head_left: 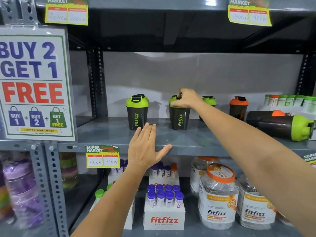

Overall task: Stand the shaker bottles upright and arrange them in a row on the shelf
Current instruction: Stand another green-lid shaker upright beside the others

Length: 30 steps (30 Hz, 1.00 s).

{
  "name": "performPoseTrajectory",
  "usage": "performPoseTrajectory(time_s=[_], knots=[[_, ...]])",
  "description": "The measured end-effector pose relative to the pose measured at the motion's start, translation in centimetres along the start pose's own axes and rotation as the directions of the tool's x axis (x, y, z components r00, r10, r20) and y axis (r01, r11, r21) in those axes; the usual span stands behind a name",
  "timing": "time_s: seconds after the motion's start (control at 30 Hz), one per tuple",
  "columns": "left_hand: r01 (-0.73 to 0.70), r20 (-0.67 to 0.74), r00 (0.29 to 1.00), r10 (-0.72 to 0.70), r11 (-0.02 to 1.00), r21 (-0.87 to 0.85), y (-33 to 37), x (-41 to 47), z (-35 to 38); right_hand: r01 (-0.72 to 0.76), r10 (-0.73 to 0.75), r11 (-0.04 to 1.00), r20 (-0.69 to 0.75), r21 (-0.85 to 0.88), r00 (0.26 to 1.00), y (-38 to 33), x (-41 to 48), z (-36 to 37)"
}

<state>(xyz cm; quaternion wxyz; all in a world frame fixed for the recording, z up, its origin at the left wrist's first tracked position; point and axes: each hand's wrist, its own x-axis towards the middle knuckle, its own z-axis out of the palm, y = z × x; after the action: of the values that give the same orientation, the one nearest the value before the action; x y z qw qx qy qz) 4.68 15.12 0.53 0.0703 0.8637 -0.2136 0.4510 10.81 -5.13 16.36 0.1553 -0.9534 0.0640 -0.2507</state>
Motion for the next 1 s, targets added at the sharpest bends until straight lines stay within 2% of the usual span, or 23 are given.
performPoseTrajectory(time_s=[0.2,0.3,0.37,0.43,0.5,0.63,0.77,0.83,0.93,1.0], knots=[[-0.017,-0.013,1.0,0.017,1.0,0.025,-0.1,0.0,0.3,0.054,-0.055,0.997,0.022,0.048,0.998,0.8,-0.6,0.7],[-0.018,-0.045,0.999,0.019,1.0,0.022,-0.2,0.2,0.5,0.055,-0.054,0.991,-0.006,0.125,0.998,1.7,-1.6,-0.1],[0.001,-0.077,0.997,-0.002,1.0,-0.017,0.0,0.2,0.4,0.037,-0.035,0.994,-0.017,0.107,0.999,3.2,-2.2,-1.5],[0.038,-0.126,0.991,-0.05,0.994,-0.101,1.5,0.4,0.4,-0.029,0.029,0.999,-0.009,-0.034,1.0,5.4,-2.9,-3.4],[0.015,-0.158,0.986,-0.046,0.981,-0.192,5.1,1.3,0.3,-0.143,0.147,0.96,-0.001,-0.241,0.989,8.2,-4.0,-5.8],[-0.139,-0.137,0.985,0.107,0.957,-0.256,14.5,3.2,0.3,-0.302,0.412,0.728,0.039,-0.615,0.911,13.3,-6.8,-9.7],[-0.16,-0.086,0.986,0.144,0.961,-0.225,19.5,3.5,1.5,-0.352,0.639,0.484,0.049,-0.801,0.768,18.0,-9.2,-11.6],[-0.135,-0.059,0.99,0.127,0.978,-0.16,19.8,3.3,2.2,-0.33,0.632,0.449,0.034,-0.83,0.774,20.0,-9.9,-11.6],[-0.079,-0.069,0.995,0.071,0.989,-0.122,19.7,3.3,2.5,-0.237,0.475,0.433,-0.004,-0.869,0.88,21.3,-10.5,-11.2],[-0.049,-0.067,0.997,0.041,0.992,-0.115,19.8,3.2,2.5,-0.214,0.435,0.428,-0.007,-0.878,0.9,21.3,-10.8,-11.4]])
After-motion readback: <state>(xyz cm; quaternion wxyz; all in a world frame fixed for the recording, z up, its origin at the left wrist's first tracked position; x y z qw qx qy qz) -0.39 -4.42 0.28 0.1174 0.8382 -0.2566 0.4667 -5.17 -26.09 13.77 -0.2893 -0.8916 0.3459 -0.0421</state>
